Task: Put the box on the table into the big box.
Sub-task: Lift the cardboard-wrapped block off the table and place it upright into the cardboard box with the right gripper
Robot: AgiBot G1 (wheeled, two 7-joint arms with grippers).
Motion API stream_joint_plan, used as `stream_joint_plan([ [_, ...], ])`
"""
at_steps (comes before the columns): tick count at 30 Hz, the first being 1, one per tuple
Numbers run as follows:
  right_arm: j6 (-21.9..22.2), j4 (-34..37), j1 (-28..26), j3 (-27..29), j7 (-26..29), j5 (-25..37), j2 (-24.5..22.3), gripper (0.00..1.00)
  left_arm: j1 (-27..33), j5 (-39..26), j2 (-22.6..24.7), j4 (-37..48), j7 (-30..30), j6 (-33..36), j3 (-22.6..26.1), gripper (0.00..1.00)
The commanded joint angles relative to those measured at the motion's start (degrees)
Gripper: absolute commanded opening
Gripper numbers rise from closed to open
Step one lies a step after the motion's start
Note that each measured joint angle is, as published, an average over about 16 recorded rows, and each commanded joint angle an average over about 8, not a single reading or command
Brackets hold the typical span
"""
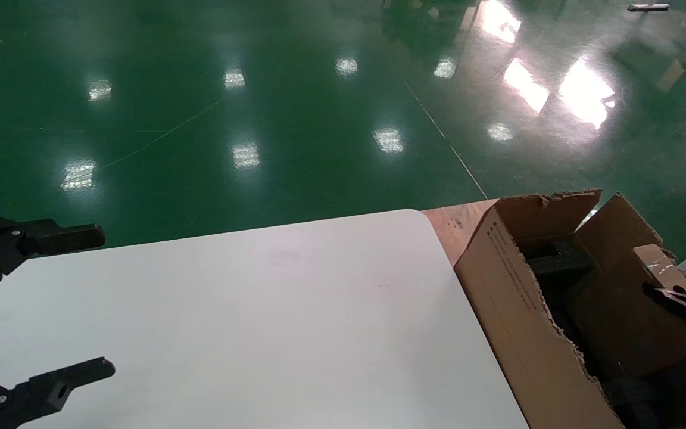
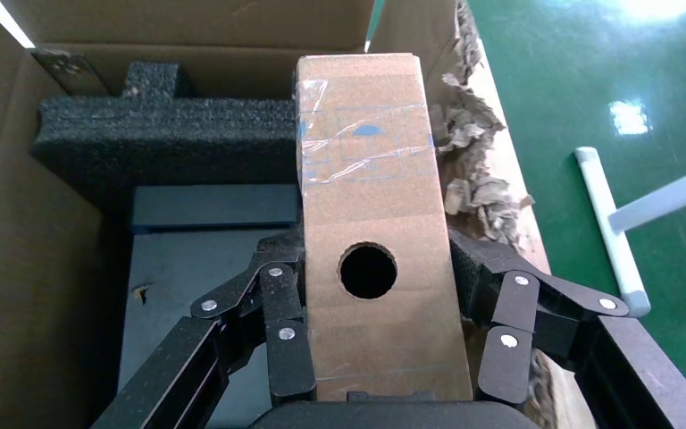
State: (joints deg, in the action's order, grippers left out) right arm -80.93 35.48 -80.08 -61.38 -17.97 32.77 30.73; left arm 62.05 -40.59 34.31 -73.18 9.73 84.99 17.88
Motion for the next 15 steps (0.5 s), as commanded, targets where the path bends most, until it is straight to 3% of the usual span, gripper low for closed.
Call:
stream_joint_plan([
  [1, 0.3, 0.0, 0.3, 0.1, 0.1, 0.1, 0.2, 0.00, 0.0, 0.0, 0.0, 0.0, 0.0, 0.0, 0.0, 1.00],
  [15, 5.2, -5.5, -0.7, 0.7, -0.2, -1.9, 1.6, 0.00, 0.0, 0.0, 0.0, 0.0, 0.0, 0.0, 0.0, 1.00],
])
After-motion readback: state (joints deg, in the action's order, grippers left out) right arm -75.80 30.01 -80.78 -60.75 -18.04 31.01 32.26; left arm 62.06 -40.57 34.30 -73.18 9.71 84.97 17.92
